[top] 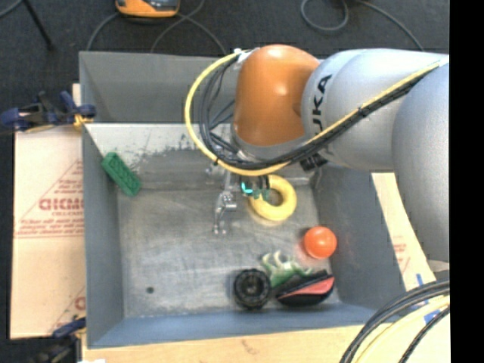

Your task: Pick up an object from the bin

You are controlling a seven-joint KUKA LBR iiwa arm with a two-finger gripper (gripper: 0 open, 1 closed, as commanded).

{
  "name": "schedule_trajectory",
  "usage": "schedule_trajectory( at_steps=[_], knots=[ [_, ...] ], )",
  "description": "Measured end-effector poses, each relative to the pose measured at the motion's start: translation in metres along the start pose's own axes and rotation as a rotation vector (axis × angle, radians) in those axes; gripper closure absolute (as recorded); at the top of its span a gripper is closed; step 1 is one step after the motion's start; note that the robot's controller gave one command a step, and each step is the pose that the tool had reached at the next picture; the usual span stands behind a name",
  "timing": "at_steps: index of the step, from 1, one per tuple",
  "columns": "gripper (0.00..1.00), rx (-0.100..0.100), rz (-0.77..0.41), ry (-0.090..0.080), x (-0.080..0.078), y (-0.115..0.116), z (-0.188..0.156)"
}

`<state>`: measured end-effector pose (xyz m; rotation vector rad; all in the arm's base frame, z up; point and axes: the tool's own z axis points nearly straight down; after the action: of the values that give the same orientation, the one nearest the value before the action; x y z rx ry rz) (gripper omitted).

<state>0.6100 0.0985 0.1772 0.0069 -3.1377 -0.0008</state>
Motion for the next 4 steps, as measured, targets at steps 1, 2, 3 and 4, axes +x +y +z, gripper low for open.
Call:
schedule_trajectory(
  at_steps=[1, 2, 3, 4],
  knots=[
    [0.00, 0.000, 0.002, -0.006, -0.001, 0.000, -0.004],
    [0.00, -0.003, 0.148, -0.010, -0.010, -0.009, -0.001],
    [0.00, -0.001, 0.369, -0.010, -0.015, -0.020, -0.001],
    [0.00, -0.003, 0.356, -0.011, -0.017, -0.022, 0.000]
  ],
)
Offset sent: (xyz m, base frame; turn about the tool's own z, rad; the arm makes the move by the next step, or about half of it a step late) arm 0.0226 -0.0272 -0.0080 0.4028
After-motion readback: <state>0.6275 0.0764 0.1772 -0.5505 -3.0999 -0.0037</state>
